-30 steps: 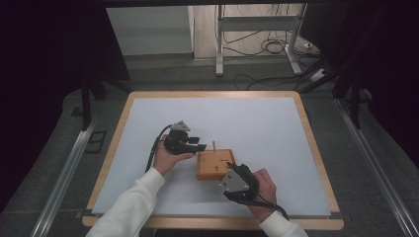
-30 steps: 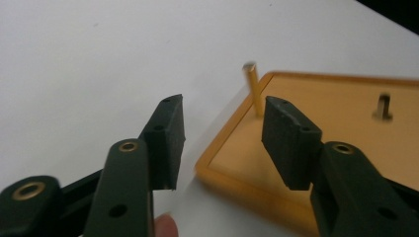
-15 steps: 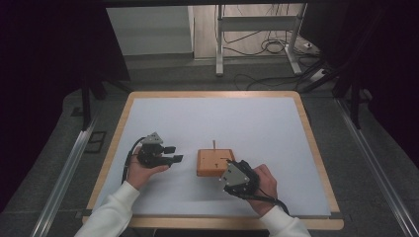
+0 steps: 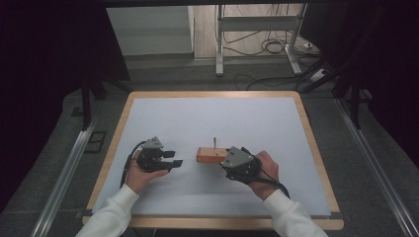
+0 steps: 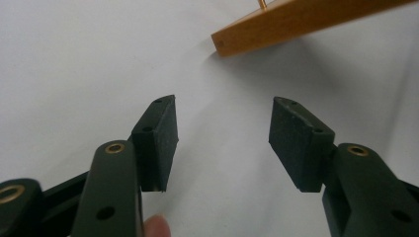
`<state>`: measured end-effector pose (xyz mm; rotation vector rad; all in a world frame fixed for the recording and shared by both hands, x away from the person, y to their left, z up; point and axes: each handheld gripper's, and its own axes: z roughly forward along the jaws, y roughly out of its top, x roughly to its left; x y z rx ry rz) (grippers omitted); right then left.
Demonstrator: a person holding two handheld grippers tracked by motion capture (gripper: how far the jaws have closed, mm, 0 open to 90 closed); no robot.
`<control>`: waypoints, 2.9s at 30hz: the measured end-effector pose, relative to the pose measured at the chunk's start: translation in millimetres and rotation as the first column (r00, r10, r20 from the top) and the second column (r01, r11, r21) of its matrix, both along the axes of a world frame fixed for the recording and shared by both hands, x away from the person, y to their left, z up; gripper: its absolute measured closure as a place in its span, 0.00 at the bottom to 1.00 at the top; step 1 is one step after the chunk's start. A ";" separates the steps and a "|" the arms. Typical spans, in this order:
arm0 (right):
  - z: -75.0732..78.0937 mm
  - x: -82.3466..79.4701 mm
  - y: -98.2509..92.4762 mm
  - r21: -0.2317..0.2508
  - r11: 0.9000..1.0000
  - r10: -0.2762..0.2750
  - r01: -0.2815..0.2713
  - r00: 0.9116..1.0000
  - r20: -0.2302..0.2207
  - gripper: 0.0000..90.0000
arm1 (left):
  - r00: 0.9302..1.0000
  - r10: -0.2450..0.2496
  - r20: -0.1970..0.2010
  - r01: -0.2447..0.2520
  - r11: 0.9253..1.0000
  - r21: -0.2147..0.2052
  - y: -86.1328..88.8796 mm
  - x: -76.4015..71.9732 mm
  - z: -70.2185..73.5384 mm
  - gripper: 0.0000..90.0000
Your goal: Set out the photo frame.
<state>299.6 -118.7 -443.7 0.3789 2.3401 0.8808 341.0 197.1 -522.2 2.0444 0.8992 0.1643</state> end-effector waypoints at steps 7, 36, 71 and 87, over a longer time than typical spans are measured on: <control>9.8 14.2 3.8 0.012 1.000 0.005 -0.004 1.000 -0.025 0.64 | 1.000 -0.009 0.003 0.009 1.000 0.004 0.9 -3.5 -1.0 0.49; 35.0 18.6 -2.8 0.071 0.987 0.152 -0.142 0.977 -0.152 0.77 | 1.000 -0.014 -0.012 0.014 1.000 0.003 -1.7 -4.3 -3.6 0.49; 24.6 93.2 -20.1 0.183 0.969 -0.132 0.168 0.972 -0.197 0.50 | 1.000 -0.010 -0.003 0.010 1.000 0.003 -2.3 -4.4 -3.3 0.48; 18.7 104.1 -26.3 0.243 0.935 -0.206 0.257 0.954 -0.217 0.30 | 1.000 -0.005 0.011 0.005 1.000 0.002 -1.8 -5.3 -2.0 0.45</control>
